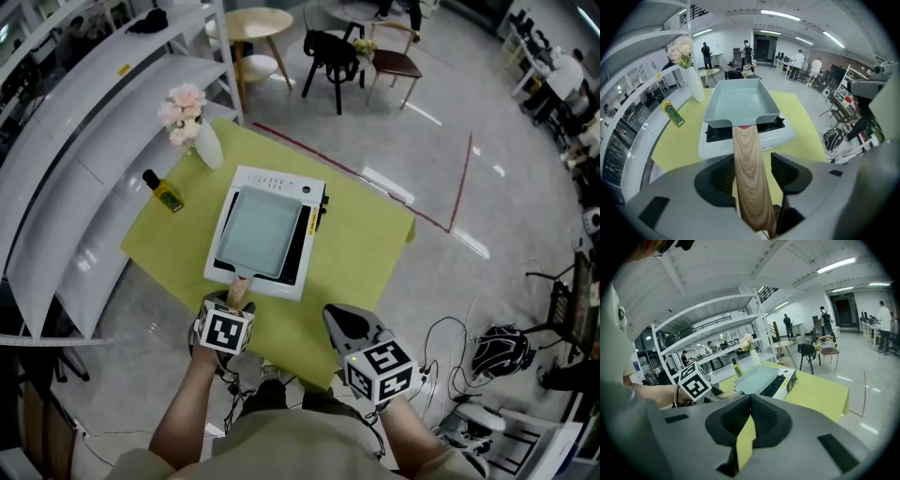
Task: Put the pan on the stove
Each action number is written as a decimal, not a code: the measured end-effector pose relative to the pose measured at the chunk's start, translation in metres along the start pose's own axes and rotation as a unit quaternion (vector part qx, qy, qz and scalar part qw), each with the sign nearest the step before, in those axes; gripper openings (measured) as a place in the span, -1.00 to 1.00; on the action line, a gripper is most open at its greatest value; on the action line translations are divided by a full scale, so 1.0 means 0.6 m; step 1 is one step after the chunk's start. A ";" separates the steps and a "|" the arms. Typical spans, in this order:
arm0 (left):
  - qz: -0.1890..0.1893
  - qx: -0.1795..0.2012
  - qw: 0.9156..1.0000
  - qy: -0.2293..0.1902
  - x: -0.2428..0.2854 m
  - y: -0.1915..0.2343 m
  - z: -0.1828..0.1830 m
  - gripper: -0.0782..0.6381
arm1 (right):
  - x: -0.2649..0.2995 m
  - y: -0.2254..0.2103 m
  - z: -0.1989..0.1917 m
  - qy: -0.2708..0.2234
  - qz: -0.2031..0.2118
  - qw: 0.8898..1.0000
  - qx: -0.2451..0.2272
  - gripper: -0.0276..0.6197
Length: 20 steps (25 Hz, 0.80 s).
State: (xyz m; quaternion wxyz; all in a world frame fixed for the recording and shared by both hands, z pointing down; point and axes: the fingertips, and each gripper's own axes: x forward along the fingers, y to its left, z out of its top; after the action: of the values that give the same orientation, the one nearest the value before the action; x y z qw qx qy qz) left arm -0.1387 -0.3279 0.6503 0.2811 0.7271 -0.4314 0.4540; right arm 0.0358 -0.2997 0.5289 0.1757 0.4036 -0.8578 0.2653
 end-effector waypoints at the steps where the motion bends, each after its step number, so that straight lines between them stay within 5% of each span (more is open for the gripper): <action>1: 0.003 0.002 1.000 -0.004 -0.005 -0.001 0.001 -0.11 | -0.003 0.000 0.001 -0.002 -0.001 1.000 -0.001 -0.90; 20: 0.068 0.024 0.993 -0.098 -0.141 0.013 0.042 -0.01 | -0.067 0.027 0.043 -0.041 -0.013 0.999 -0.032 -0.90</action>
State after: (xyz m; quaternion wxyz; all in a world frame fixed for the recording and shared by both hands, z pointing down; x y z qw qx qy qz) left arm -0.1534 -0.3202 0.5634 0.1882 0.7436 -0.4944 0.4088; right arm 0.0453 -0.2822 0.4826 0.1568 0.4195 -0.8670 0.2185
